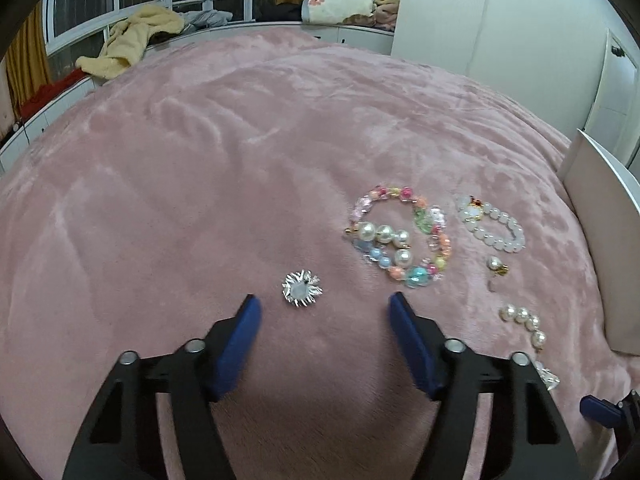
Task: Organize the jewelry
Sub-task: 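Grasp the silver starburst pendant with the left tool while the right tool grasps the silver heart pendant, then carry both held pendants over to the white box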
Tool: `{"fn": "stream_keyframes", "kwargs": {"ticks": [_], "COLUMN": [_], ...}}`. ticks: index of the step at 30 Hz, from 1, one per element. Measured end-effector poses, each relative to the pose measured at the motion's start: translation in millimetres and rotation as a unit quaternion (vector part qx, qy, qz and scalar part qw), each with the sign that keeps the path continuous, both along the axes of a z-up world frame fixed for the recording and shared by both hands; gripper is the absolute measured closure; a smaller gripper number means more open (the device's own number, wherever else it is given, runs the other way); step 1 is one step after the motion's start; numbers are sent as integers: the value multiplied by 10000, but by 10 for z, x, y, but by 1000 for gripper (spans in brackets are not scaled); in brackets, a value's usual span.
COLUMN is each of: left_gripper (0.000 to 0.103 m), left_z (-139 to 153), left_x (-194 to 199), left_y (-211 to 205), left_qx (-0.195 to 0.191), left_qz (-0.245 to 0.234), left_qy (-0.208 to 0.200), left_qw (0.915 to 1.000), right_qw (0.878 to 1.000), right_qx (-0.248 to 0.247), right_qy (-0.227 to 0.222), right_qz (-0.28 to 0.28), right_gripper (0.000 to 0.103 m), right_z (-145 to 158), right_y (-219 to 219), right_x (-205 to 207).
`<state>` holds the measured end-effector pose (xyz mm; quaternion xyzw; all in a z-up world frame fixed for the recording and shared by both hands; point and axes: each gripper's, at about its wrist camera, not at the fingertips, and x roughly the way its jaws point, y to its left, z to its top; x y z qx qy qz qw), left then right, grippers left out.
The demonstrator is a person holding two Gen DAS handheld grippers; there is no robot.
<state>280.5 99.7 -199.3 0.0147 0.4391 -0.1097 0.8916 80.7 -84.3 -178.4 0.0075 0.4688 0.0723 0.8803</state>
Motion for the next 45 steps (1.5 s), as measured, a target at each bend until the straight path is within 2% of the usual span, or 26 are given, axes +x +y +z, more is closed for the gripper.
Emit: {"fn": "stream_keyframes", "kwargs": {"ticks": [1, 4, 9, 10, 11, 15, 23, 28, 33, 36, 41, 45], "left_gripper": [41, 49, 71, 76, 78, 79, 79, 79, 79, 79, 79, 79], "left_z": [-20, -60, -115, -126, -136, -161, -189, -143, -61, -6, 82, 199], "left_x": [9, 39, 59, 63, 76, 62, 26, -52, -197, -311, -474, -614], "left_y": [-5, -24, 39, 62, 85, 105, 119, 86, 60, 57, 88, 69], "left_qx": [18, 47, -185, -237, -268, -320, -282, -279, -267, -212, -278, -196], "left_qz": [-24, -120, -65, -28, 14, 47, 46, -6, -43, -67, -54, -120], "left_qy": [-12, -87, -253, -271, -267, -313, -311, -292, -176, -146, -101, -117], "left_qw": [10000, 9999, 9995, 9993, 9993, 9990, 9991, 9992, 9995, 9996, 9995, 9997], "right_qw": [10000, 9997, 9985, 9978, 9972, 9949, 9974, 9968, 9968, 9938, 9857, 9804], "right_qx": [-49, -38, -335, -399, -449, -651, -289, -14, 176, 541, 1296, 1362], "right_qy": [18, -121, -116, -153, -173, -220, -369, -684, -733, -948, -1056, -1404], "right_qz": [36, 217, 417, 498, 577, 743, 552, 414, 262, 213, 228, 243], "right_gripper": [12, 24, 51, 60, 68, 84, 84, 84, 84, 84, 84, 84], "right_z": [-33, -29, -91, -84, -86, -101, -21, 111, 195, 323, 504, 746], "right_y": [26, 93, 232, 274, 308, 408, 303, 199, 104, 28, -121, -195], "right_x": [-1, -76, -75, -94, -111, -165, -183, -190, -190, -253, -289, -370]}}
